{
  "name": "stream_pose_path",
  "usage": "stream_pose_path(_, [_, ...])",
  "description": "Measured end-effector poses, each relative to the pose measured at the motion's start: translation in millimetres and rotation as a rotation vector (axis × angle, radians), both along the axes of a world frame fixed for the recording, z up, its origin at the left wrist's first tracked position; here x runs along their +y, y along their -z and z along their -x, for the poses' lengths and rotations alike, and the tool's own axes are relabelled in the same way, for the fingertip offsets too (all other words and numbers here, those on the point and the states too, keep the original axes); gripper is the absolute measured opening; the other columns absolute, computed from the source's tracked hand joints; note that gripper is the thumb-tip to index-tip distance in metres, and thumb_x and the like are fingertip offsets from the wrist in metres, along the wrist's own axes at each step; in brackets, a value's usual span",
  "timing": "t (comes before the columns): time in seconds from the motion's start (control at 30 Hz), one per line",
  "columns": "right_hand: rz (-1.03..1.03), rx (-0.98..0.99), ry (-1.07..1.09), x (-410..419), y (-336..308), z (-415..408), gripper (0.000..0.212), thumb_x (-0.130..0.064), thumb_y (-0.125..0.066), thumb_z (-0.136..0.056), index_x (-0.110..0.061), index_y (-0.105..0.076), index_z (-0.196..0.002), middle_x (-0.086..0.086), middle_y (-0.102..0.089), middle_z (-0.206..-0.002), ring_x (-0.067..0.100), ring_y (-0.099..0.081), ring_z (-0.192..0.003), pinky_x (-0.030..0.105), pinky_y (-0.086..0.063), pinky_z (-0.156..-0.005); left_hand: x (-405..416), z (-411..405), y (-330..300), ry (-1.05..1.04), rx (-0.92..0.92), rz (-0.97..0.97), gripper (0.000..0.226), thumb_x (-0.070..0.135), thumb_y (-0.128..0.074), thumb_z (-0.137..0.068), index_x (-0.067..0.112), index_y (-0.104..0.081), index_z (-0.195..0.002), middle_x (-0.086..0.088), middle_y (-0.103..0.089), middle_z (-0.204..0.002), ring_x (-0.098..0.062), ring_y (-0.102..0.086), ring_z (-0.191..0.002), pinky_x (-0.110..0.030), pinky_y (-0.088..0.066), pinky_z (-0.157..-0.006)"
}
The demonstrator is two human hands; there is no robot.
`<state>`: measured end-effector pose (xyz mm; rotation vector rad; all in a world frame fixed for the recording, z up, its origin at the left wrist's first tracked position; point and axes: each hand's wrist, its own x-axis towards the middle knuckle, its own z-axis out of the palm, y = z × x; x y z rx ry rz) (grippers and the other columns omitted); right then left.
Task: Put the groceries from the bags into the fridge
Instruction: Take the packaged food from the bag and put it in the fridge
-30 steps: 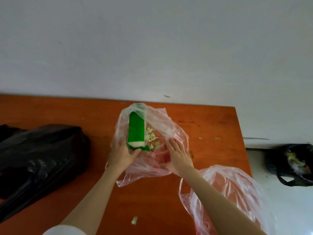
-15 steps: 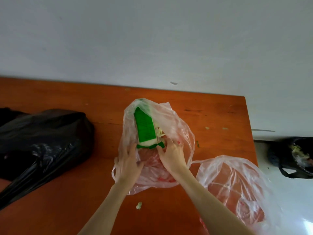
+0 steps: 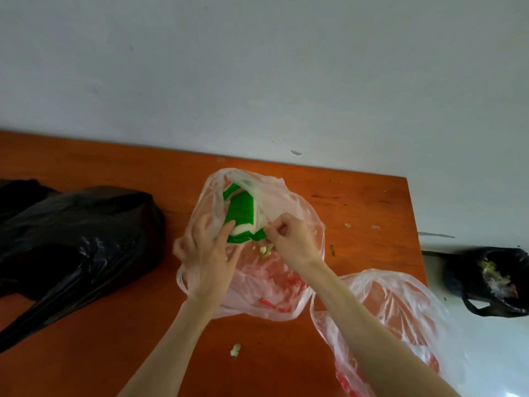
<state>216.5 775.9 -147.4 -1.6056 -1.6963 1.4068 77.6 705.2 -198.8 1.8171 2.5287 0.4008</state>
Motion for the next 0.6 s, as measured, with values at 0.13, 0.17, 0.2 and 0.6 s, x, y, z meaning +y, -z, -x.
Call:
stream_pose_path(0.13, [0.028, 0.055, 0.002, 7, -5, -4, 0.021, -0.018, -0.051, -0.094, -0.021, -0.055, -0.074, 0.010, -0.071, -0.083, 0.027, -0.068, -0.080, 0.047, -0.055, -0.076, 12, 11, -24, 0.153, -0.014, -0.099, 0.040, 0.032, -0.079, -0.067, 0.021, -0.066, -0.103, -0.002, -0.066, -0.108, -0.023, -0.047, -0.108, -0.043, -0.027, -0.085])
stream_pose_path(0.17, [-0.022, 0.039, 0.006, 7, -4, -7, 0.019, -0.019, -0.049, -0.095, -0.021, -0.059, -0.078, 0.007, -0.070, -0.088, 0.022, -0.067, -0.083, 0.043, -0.056, -0.078, 15, 13, -31, 0.190, -0.037, -0.117, 0.040, 0.029, -0.080, -0.067, 0.020, -0.066, -0.104, 0.000, -0.068, -0.105, -0.022, -0.054, -0.104, -0.039, -0.025, -0.083])
stream_pose_path(0.2, [-0.096, -0.012, -0.002, 7, -5, -11, 0.017, -0.019, -0.048, -0.095, -0.019, -0.061, -0.086, 0.004, -0.068, -0.094, 0.014, -0.065, -0.084, 0.033, -0.055, -0.079, 17, 14, -37, 0.216, -0.056, -0.132, 0.040, 0.028, -0.080, -0.068, 0.019, -0.065, -0.104, -0.001, -0.069, -0.103, -0.021, -0.059, -0.099, -0.036, -0.024, -0.081])
stream_pose_path(0.6, [-0.209, -0.174, -0.293, -6, -23, -47, 0.061, -0.034, -0.054, -0.092, -0.019, -0.028, -0.145, -0.002, -0.028, -0.151, 0.019, -0.039, -0.131, 0.045, -0.031, -0.111, 33, 4, -122, -0.038, -1.066, -0.335, 0.026, 0.022, -0.069, -0.080, 0.017, -0.059, -0.103, 0.007, -0.065, -0.090, 0.001, -0.061, -0.076, -0.012, -0.051, -0.061])
